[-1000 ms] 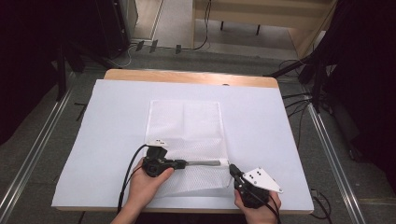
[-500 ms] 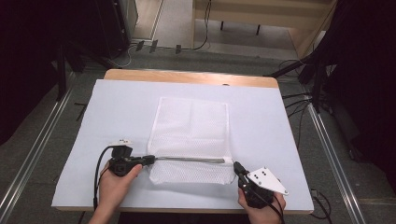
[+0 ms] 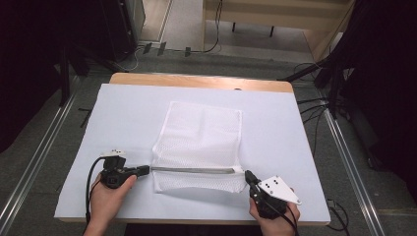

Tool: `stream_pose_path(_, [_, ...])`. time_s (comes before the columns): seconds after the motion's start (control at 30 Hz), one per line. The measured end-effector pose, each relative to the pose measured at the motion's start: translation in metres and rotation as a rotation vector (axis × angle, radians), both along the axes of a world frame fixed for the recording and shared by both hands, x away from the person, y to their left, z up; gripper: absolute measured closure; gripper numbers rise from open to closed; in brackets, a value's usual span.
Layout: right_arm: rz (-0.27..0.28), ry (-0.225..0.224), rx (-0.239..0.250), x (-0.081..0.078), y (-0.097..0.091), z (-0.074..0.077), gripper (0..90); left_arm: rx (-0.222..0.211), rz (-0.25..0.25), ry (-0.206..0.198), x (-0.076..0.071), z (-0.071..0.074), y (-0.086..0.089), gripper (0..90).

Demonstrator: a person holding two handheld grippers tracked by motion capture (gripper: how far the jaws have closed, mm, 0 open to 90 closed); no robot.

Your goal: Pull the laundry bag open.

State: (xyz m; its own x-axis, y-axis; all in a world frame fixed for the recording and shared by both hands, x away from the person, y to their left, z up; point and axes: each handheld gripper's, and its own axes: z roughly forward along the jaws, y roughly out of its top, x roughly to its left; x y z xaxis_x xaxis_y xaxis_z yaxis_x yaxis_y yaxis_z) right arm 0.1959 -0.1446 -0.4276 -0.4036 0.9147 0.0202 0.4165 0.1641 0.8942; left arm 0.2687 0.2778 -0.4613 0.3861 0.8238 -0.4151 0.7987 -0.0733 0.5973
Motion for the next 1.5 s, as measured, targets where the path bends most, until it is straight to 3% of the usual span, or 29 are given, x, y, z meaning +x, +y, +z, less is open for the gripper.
stream_pose_path(0.1, [-0.008, 0.009, 0.001, 0.002, 0.0, -0.001, 90.0, 0.022, 0.007, -0.022, -0.002, 0.0, -0.003, 88.5])
stream_pose_path(0.2, [-0.005, 0.011, -0.005, 0.003, 0.0, -0.002, 90.0, 0.028, -0.03, -0.031, -0.004, 0.001, -0.004, 88.1])
stream_pose_path(0.27, [0.011, 0.017, 0.006, 0.003, -0.002, -0.003, 90.0, -0.063, -0.047, -0.087, -0.009, 0.001, 0.004, 86.4])
stream_pose_path(0.4, [0.009, 0.021, 0.017, 0.005, -0.005, -0.004, 90.0, -0.063, 0.008, -0.166, -0.014, 0.007, 0.008, 52.5])
stream_pose_path(0.5, [0.0, 0.031, 0.021, 0.007, -0.007, -0.005, 90.0, -0.076, 0.024, -0.186, -0.016, 0.008, 0.01, 40.3])
stream_pose_path(0.53, [-0.006, 0.041, 0.031, 0.009, -0.008, -0.006, 90.0, -0.084, 0.038, -0.204, -0.016, 0.008, 0.012, 40.3])
stream_pose_path(0.57, [0.001, 0.063, 0.045, 0.012, -0.01, -0.009, 84.3, -0.081, 0.063, -0.226, -0.017, 0.01, 0.014, 31.3])
stream_pose_path(0.6, [0.001, 0.063, 0.045, 0.012, -0.01, -0.009, 84.3, -0.081, 0.063, -0.226, -0.017, 0.01, 0.014, 27.4])
stream_pose_path(0.63, [0.004, 0.067, 0.047, 0.013, -0.011, -0.01, 76.5, -0.078, 0.079, -0.238, -0.018, 0.011, 0.015, 27.4])
stream_pose_path(0.7, [0.008, 0.083, 0.062, 0.015, -0.012, -0.011, 64.0, -0.064, 0.098, -0.258, -0.019, 0.012, 0.017, 16.6])
stream_pose_path(0.73, [0.018, 0.095, 0.058, 0.017, -0.014, -0.01, 53.5, -0.05, 0.088, -0.295, -0.022, 0.014, 0.019, 13.1])
stream_pose_path(0.87, [0.028, 0.102, 0.066, 0.019, -0.021, -0.008, 40.3, -0.019, 0.071, -0.351, -0.026, 0.017, 0.02, 8.8])
stream_pose_path(0.93, [0.031, 0.099, 0.075, 0.021, -0.026, -0.007, 31.9, -0.012, 0.072, -0.359, -0.027, 0.017, 0.02, 8.7])
stream_pose_path(0.97, [0.028, 0.096, 0.079, 0.021, -0.029, -0.007, 28.6, 0.013, 0.075, -0.367, -0.028, 0.018, 0.02, 8.7])
stream_pose_path(1.03, [0.028, 0.091, 0.077, 0.022, -0.032, -0.006, 27.2, 0.008, 0.062, -0.375, -0.029, 0.018, 0.021, 8.7])
stream_pose_path(1.07, [0.026, 0.084, 0.082, 0.023, -0.039, -0.004, 24.6, -0.021, 0.033, -0.389, -0.03, 0.019, 0.022, 4.3])
stream_pose_path(1.13, [0.024, 0.083, 0.083, 0.023, -0.042, -0.004, 23.8, -0.037, 0.015, -0.399, -0.031, 0.021, 0.023, 1.2])
stream_pose_path(1.17, [0.018, 0.075, 0.086, 0.025, -0.05, -0.002, 19.3, -0.023, 0.017, -0.41, -0.031, 0.021, 0.023, 0.7])
stream_pose_path(1.3, [-0.017, 0.071, 0.061, 0.027, -0.064, -0.002, 15.1, 0.009, 0.026, -0.412, -0.029, 0.019, 0.024, 0.0])
stream_pose_path(1.5, [-0.057, 0.075, 0.045, 0.032, -0.085, -0.005, 16.0, 0.023, 0.047, -0.42, -0.026, 0.018, 0.027, 0.0])
